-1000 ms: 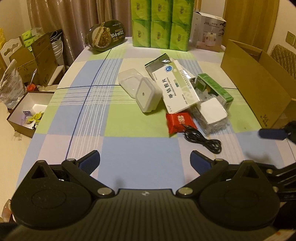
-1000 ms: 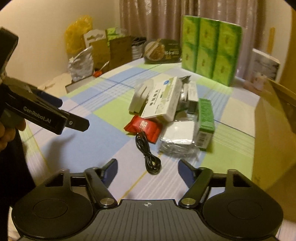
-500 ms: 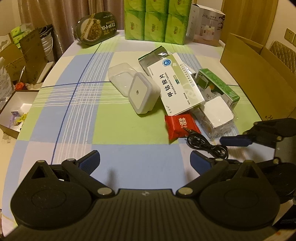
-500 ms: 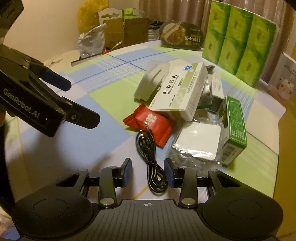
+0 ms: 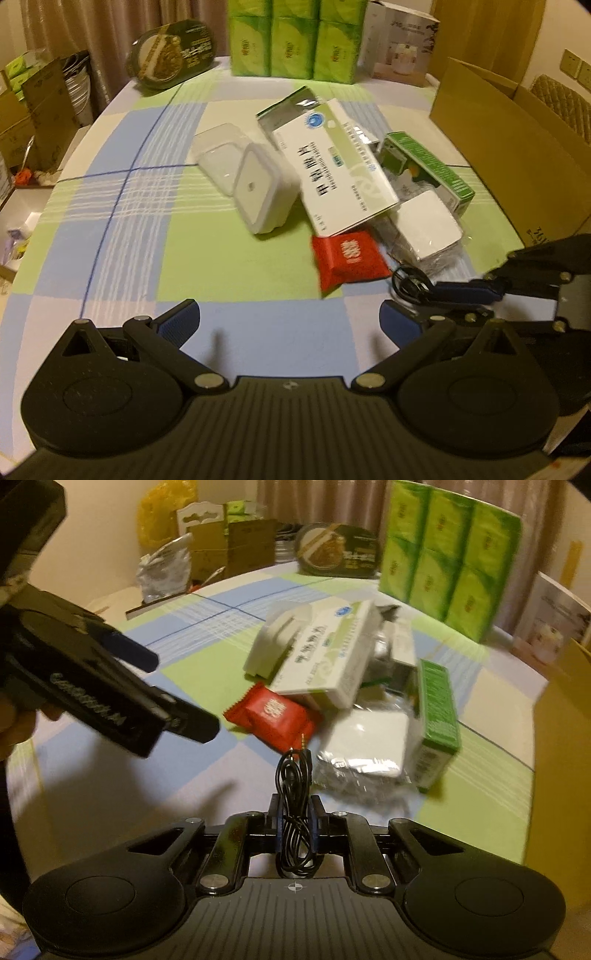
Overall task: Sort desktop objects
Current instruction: 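Grasp the black cable with the right tool while the left tool grasps the red candy packet, then carry the cable and candy packet over the open cardboard box with both tools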
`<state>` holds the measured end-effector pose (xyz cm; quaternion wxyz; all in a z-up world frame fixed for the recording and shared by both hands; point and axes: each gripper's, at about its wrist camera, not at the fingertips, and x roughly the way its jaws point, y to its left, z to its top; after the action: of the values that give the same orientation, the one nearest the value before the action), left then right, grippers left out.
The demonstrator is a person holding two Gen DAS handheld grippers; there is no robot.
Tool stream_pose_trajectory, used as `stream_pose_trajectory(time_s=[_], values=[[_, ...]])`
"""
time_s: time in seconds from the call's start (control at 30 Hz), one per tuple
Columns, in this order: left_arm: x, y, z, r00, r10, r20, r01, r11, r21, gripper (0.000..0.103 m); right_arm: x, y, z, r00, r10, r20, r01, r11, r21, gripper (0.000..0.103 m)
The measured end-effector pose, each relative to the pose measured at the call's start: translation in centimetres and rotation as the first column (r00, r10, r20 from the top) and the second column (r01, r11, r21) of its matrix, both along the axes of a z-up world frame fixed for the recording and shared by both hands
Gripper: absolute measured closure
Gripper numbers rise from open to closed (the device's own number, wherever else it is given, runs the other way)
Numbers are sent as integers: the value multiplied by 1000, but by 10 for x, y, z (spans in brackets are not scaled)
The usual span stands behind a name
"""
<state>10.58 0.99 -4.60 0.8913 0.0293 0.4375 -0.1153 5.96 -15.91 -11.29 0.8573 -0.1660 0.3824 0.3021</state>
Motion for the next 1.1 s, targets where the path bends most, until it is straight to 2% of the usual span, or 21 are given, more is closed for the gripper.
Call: stream_pose_trajectory(time_s=[0.23,0.43,0.6,0.63,0.7,0.77,0.83,1.1], values=[[19,-28,-10,998,-63,26,63,998,20,5,-10,-33,0,992,-126,-23,126,992,-1,93],[37,-47,-24,1000,-1,20,0,1000,26,15,-11,-47,3,986,-164,-26,165,986,5,93],[47,-61,-34,999,48,13,-49,998,41,17,-11,-53,6,982,-190,-19,190,982,18,93],[48,-63,-36,999,50,12,-50,997,50,23,-12,-54,7,981,-193,-21,193,981,22,93],[47,-66,-38,999,48,22,-49,997,62,28,-11,-55,7,980,-196,-25,197,980,27,93],[43,-65,-36,999,36,30,-37,998,56,46,-12,-56,8,979,-200,-26,201,979,34,93],[39,-63,-34,999,26,27,-27,998,58,53,-14,-58,10,978,-207,-30,208,977,46,93],[-7,-54,-22,997,-67,-27,68,996,58,58,-24,-66,14,968,-243,-54,247,966,80,93]])
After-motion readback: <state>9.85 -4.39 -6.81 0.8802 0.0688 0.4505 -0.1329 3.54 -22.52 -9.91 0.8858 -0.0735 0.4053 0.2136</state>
